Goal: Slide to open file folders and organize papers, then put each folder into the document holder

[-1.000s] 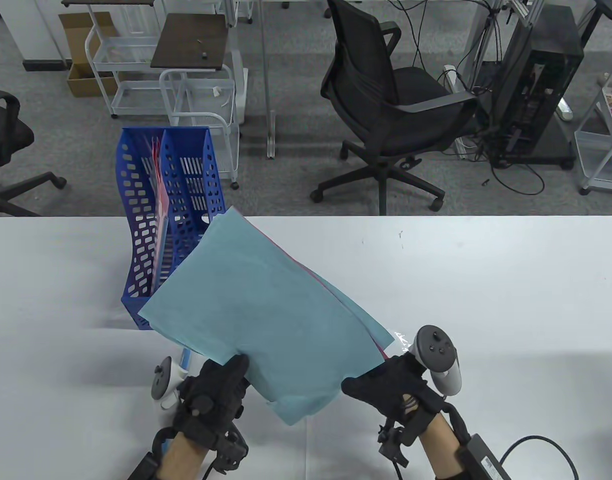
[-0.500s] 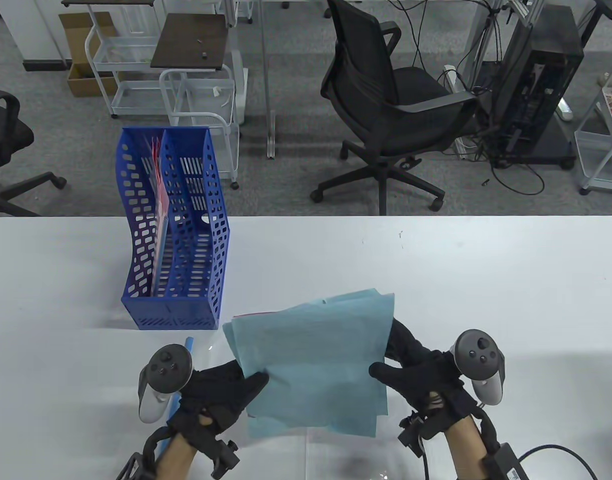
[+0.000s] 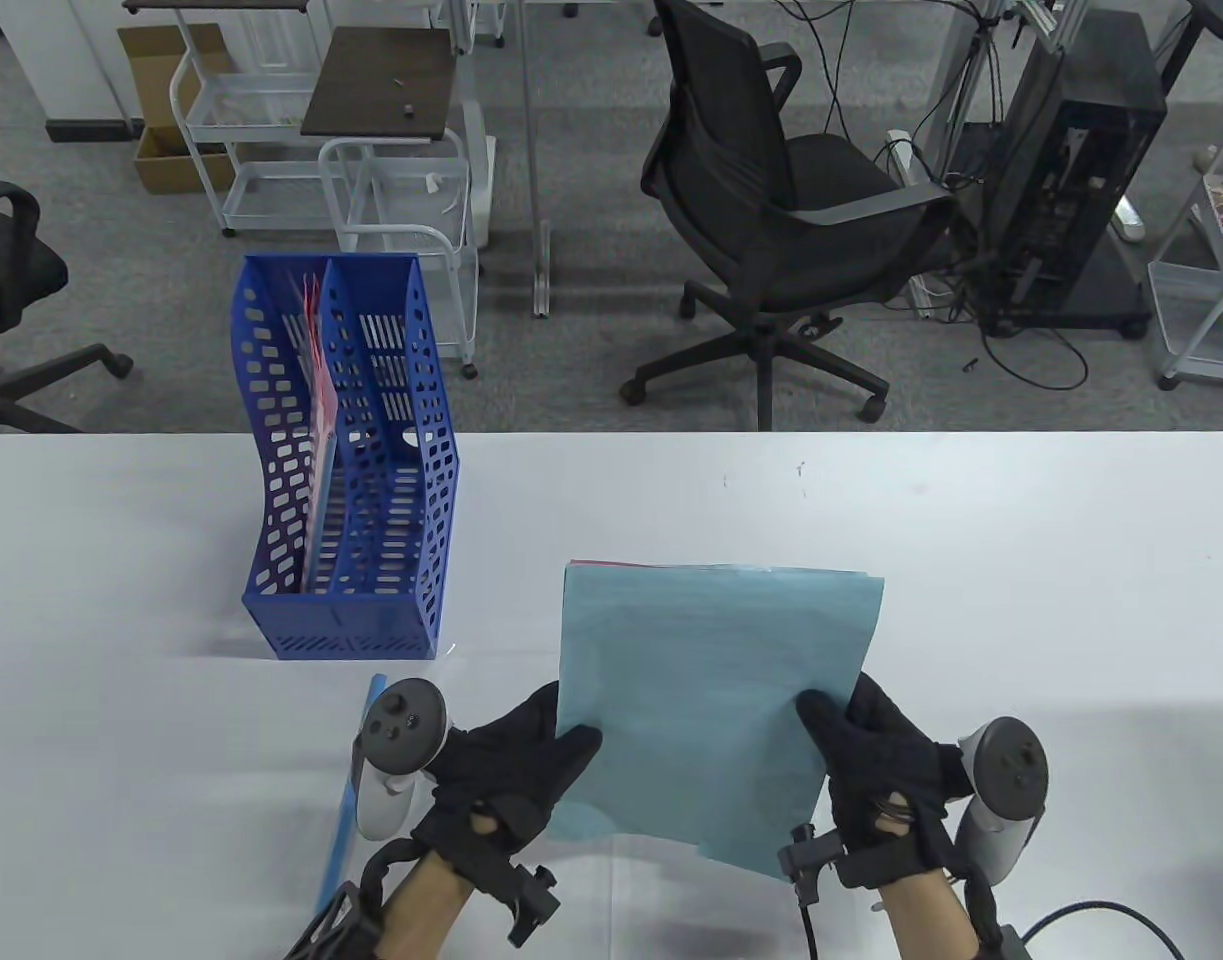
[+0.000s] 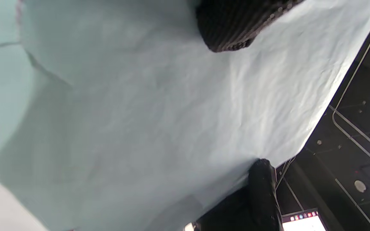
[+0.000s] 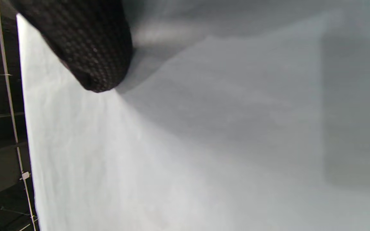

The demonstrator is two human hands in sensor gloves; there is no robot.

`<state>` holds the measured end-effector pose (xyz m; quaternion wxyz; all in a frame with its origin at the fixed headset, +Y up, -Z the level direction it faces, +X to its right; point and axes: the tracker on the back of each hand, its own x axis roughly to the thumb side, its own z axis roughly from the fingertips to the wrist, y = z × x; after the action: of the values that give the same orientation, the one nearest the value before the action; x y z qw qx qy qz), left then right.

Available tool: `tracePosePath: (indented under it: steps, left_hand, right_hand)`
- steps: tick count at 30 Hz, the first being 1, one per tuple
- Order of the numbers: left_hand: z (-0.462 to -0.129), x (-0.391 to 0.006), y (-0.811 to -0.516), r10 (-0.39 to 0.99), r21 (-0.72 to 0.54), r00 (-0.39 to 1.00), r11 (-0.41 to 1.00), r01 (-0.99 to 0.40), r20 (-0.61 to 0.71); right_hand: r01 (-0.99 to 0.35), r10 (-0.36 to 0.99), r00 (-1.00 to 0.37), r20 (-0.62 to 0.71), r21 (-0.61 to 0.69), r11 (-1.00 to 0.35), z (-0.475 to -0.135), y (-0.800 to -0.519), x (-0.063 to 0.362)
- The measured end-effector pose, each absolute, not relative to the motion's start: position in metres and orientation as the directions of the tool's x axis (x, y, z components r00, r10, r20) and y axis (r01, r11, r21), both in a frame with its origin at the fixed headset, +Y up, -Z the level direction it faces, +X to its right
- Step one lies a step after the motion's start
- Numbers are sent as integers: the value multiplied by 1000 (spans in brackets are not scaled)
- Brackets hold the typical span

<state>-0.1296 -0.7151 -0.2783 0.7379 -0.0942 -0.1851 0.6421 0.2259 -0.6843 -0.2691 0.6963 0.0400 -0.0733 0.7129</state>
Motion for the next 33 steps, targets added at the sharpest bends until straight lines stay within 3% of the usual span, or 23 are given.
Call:
tracePosePath:
  steps: [9,17,19,25,30,33]
  left_hand:
    - [-281,-114,-737,975,-347,96,163,-924,202]
    - [-281,-115,-746,974,-348,148,200,-916,171]
    - [-281,-114,-746,976,-370,151,201,-907,160]
    - [-279,-109,-754,994,-479,105,72,-875,-42]
    - [-277,-108,-761,970,-501,181,77,-862,-162]
    - [-275,-111,-761,940,-469,276,157,-869,-198]
  right_hand:
    - [-998,957,-66,282,-40,-57,-274,-690,240]
    - [-997,966,-71,249,-26,-66,-281,-698,250]
    - [-995,972,-98,215,-46,-91,-282,-698,254]
    - [-959,955,-278,106,-79,-271,-285,-697,263]
    - [-948,950,-312,-26,-57,-313,-289,-708,264]
    - [-948,940,-307,-148,-40,-316,-291,-719,266]
